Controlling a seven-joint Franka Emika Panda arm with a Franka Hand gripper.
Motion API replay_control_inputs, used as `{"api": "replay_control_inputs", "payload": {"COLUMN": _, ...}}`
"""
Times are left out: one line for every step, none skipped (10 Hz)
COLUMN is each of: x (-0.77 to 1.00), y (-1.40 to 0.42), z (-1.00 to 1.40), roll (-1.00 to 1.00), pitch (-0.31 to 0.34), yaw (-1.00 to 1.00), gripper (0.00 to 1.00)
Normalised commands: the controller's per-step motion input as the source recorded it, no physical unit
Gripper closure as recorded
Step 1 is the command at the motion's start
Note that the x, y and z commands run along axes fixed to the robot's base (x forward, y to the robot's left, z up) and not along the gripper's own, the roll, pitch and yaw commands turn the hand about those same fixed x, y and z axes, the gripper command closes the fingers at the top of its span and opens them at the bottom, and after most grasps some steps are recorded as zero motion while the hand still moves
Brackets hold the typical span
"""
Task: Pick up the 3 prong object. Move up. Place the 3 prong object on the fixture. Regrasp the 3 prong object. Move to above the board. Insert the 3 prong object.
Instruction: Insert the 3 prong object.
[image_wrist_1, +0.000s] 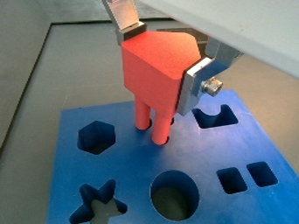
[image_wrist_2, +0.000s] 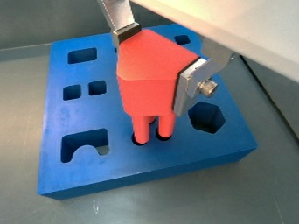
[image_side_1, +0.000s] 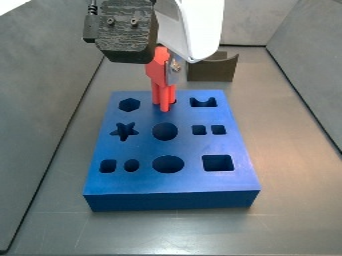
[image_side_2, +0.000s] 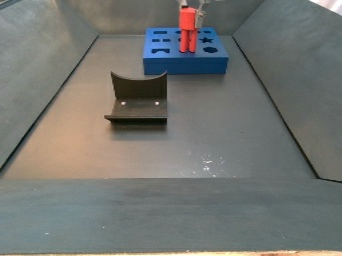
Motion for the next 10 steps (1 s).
{"api": "replay_control_inputs", "payload": {"x": 0.08, "y": 0.07, "z": -0.27, "roll": 0.00, "pitch": 0.000, "yaw": 0.00, "gripper": 1.00}}
{"api": "replay_control_inputs", "payload": {"x": 0.00, "y": 0.02, "z": 0.00, "roll": 0.00, "pitch": 0.000, "yaw": 0.00, "gripper": 1.00}}
{"api": "replay_control_inputs", "payload": {"x": 0.00, "y": 0.00, "z": -0.02, "roll": 0.00, "pitch": -0.014, "yaw": 0.00, "gripper": 1.00}}
{"api": "replay_control_inputs", "payload": {"x": 0.00, "y": -0.05, "z": -0.49, "roll": 0.00, "pitch": -0.223, "yaw": -0.10, "gripper": 1.00}}
{"api": "replay_control_inputs", "payload": {"x": 0.04, "y": 0.00, "z": -0.92, "roll": 0.03, "pitch": -0.160, "yaw": -0.14, "gripper": 1.00}}
{"api": "replay_control_inputs", "payload": {"x": 0.07, "y": -0.03, "z": -1.00, "roll": 0.07, "pitch": -0.103, "yaw": -0.15, "gripper": 1.00}}
{"api": "replay_control_inputs", "payload": {"x": 0.11, "y": 0.00, "z": -1.00, "roll": 0.00, "pitch": -0.017, "yaw": -0.13, "gripper": 1.00}}
{"api": "replay_control_inputs", "payload": {"x": 0.01, "y": 0.00, "z": -0.67, "roll": 0.00, "pitch": -0.009, "yaw": -0.07, "gripper": 1.00}}
{"api": "replay_control_inputs", "payload": {"x": -0.09, "y": 0.00, "z": -0.02, "roll": 0.03, "pitch": -0.214, "yaw": 0.00, "gripper": 1.00}}
{"api": "replay_control_inputs", "payload": {"x": 0.00, "y": 0.00, "z": 0.00, "roll": 0.00, "pitch": 0.000, "yaw": 0.00, "gripper": 0.00}}
